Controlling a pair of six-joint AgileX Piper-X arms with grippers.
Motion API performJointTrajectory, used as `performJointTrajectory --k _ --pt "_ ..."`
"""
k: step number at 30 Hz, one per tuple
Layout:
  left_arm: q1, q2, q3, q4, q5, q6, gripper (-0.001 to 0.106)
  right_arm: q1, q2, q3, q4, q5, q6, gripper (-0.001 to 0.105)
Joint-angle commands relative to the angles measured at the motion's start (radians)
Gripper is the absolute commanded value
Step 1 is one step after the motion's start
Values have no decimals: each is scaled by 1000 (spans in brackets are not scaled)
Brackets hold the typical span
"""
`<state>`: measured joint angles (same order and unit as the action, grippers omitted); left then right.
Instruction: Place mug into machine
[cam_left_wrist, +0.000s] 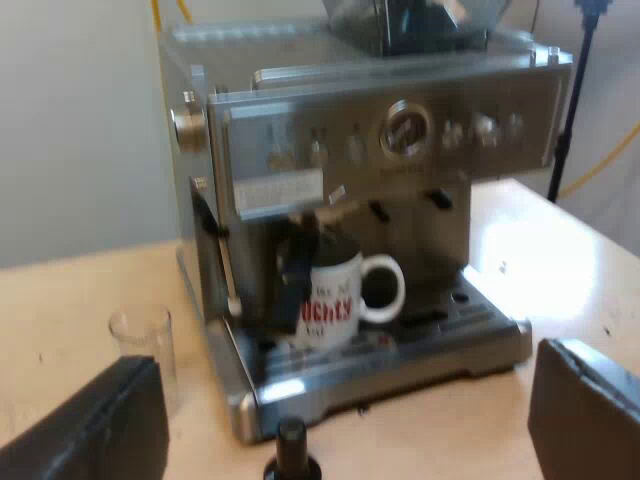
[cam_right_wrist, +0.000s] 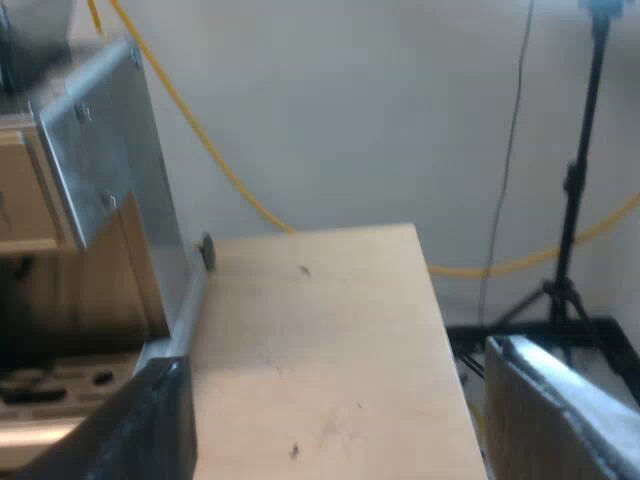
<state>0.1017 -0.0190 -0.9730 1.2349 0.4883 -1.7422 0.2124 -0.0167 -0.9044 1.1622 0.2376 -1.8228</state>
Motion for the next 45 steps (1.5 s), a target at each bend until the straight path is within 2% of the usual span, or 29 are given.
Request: performJointTrajectory --k 1,7,12,18,24,33,45 --pt "0 -138 -6 17 8 13 85 -6 -40 -3 3 -5 -15 62" --pt "1 -136 17 -4 -32 63 85 -3 -39 26 -36 -42 -15 62" --pt "1 -136 123 -63 -128 65 85 -3 -39 98 -74 -63 -15 62" --pt "1 -134 274 -115 -141 65 85 -3 -37 206 -75 -63 -15 62" --pt "1 -134 373 -120 -141 65 85 -3 -37 279 -75 -55 -15 62" --pt "1 -134 426 -108 -138 65 85 -3 -36 355 -75 -46 -15 62" --pt "1 -134 426 -112 -138 65 85 -3 -36 354 -78 -32 -15 62"
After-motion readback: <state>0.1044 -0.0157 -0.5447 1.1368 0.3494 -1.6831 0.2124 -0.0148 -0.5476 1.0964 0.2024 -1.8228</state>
